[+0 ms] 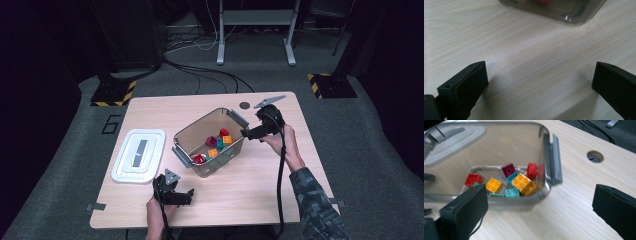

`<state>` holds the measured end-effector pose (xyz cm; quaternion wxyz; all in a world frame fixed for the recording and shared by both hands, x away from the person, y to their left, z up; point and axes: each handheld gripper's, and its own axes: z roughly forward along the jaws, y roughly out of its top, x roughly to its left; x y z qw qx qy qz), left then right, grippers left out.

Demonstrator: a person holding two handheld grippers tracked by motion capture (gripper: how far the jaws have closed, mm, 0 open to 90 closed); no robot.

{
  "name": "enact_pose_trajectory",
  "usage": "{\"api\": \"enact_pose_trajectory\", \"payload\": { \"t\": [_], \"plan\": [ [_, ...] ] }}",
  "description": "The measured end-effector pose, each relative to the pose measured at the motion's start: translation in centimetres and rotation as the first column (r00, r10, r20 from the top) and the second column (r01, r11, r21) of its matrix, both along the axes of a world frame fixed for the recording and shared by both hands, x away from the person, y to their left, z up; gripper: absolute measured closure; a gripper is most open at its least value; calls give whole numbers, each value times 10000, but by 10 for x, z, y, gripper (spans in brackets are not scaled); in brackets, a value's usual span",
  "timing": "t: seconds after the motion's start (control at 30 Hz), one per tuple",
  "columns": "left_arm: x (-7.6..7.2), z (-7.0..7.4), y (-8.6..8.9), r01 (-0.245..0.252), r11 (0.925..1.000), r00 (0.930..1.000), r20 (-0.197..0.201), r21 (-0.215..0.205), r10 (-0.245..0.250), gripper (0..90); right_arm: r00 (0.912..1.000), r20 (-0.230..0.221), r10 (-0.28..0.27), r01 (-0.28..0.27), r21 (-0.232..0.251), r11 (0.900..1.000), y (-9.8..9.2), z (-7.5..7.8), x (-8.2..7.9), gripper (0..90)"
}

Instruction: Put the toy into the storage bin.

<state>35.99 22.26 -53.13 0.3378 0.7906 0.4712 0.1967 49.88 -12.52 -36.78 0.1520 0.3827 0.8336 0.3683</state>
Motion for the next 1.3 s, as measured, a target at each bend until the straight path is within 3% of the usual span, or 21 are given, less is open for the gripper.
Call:
{"api": "enact_pose_trajectory", "payload": {
  "t": [0.6, 1.03, 1.3],
  "plan": [
    [0, 0, 0, 20, 10000, 10000, -21, 4, -20, 0, 9962, -165, -855, 860, 303, 9958, -45, -58, -26, 0],
    [0, 0, 0, 19, 10000, 10000, -22, 7, -19, 0, 9842, -491, -1700, 1723, 469, 9839, -71, -116, -45, 0],
    [0, 0, 0, 15, 10000, 10000, -26, 13, -15, 0, 9756, -454, -2148, 2165, 386, 9755, -78, -132, -53, 0]
  ]
}}
